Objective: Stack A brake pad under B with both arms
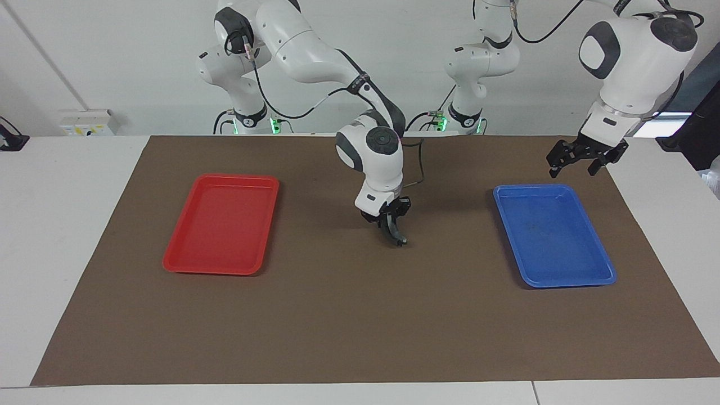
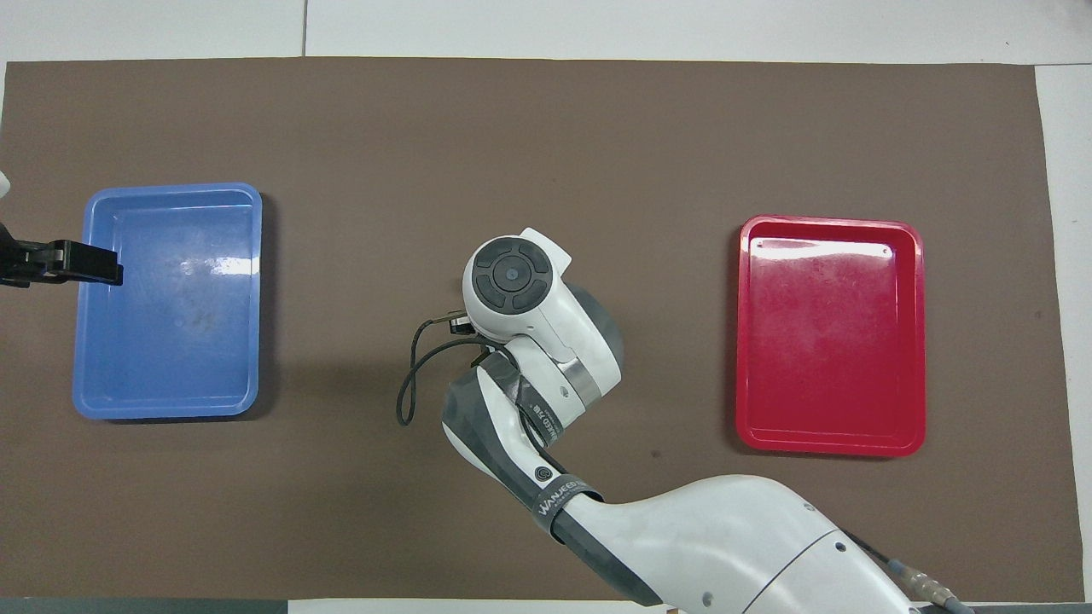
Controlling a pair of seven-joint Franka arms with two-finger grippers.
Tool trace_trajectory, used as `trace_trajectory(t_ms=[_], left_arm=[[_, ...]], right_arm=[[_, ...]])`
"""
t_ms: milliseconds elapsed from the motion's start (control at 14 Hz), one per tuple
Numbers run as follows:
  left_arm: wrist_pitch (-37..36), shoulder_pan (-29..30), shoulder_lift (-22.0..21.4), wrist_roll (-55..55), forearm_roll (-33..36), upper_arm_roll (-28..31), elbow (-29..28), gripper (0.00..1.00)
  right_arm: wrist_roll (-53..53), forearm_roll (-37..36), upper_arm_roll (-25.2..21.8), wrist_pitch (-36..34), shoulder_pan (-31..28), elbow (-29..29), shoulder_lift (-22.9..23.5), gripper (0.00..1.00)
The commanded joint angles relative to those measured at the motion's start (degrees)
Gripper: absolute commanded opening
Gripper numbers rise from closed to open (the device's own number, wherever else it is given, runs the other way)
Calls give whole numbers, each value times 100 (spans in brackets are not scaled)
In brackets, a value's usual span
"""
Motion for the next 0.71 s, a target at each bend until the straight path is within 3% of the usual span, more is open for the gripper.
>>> trace_trajectory(t_ms=[0,214,357,429,500,571,643], left_arm=[[-498,27,367,51,-56,-33,681,100],[-737,-26,481,16,-65,-41,937,100],[-737,-70,447,-80,-56,-76,859,100],[-728,-105,412,-107,-56,-77,780,100],[-719,-157,385,-133,-56,-77,718,100],[-676,-167,376,-134,-56,-85,648,100],[-658,-202,341,-142,-56,-85,595,100]], right_arm=[[-103,-54,20,213,-29,-320,-195,1],[-103,-54,20,379,-29,-469,-221,2],[-103,-54,20,451,-20,-531,-247,9],[-103,-45,20,451,-20,-531,-247,21],[-94,-37,20,451,-20,-531,-247,40],[-94,-37,20,424,-20,-505,-247,49],[-85,-37,20,416,24,-487,-247,78]])
